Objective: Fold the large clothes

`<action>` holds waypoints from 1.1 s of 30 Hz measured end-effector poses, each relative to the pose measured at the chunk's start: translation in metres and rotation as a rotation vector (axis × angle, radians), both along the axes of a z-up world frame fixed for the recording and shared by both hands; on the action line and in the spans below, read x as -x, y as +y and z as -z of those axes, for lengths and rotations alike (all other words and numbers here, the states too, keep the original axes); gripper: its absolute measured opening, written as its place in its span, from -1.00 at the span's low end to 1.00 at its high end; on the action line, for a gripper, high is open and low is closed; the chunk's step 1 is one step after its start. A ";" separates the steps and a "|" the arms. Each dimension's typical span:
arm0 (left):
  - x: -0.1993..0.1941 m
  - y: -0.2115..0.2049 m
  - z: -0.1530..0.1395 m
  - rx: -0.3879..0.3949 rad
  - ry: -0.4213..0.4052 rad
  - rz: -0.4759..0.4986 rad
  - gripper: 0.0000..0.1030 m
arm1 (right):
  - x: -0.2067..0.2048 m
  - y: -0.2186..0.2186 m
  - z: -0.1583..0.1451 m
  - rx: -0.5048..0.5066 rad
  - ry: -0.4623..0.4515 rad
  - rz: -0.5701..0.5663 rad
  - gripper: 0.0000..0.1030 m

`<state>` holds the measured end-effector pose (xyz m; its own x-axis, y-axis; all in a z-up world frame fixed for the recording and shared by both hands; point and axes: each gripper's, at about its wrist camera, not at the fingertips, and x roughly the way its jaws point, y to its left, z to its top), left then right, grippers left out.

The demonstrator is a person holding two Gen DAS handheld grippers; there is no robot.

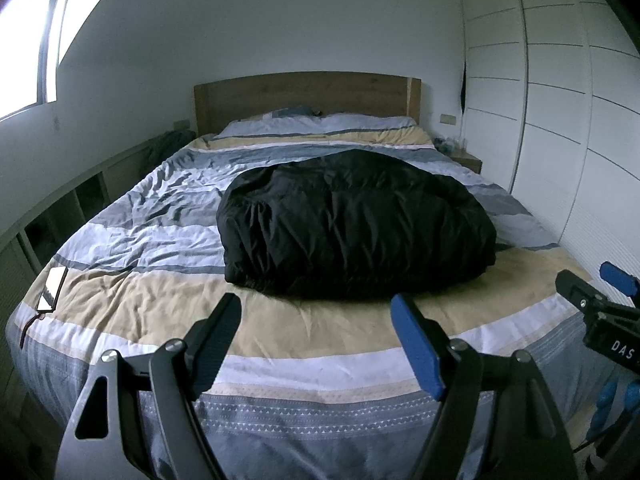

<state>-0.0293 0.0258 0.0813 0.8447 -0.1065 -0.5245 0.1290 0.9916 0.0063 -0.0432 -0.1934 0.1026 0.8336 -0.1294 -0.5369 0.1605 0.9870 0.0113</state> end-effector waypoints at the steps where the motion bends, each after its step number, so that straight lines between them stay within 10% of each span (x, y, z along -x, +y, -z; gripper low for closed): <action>1: 0.000 0.000 0.000 0.000 0.000 0.000 0.48 | 0.000 0.000 0.000 0.000 0.000 0.000 0.99; 33: -0.017 0.015 0.015 -0.010 0.039 -0.004 0.48 | 0.001 0.002 0.002 0.021 0.006 -0.014 0.99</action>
<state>-0.0122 0.0413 0.0668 0.8239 -0.0982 -0.5581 0.1257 0.9920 0.0109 -0.0441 -0.1910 0.1007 0.8322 -0.1293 -0.5392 0.1471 0.9891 -0.0100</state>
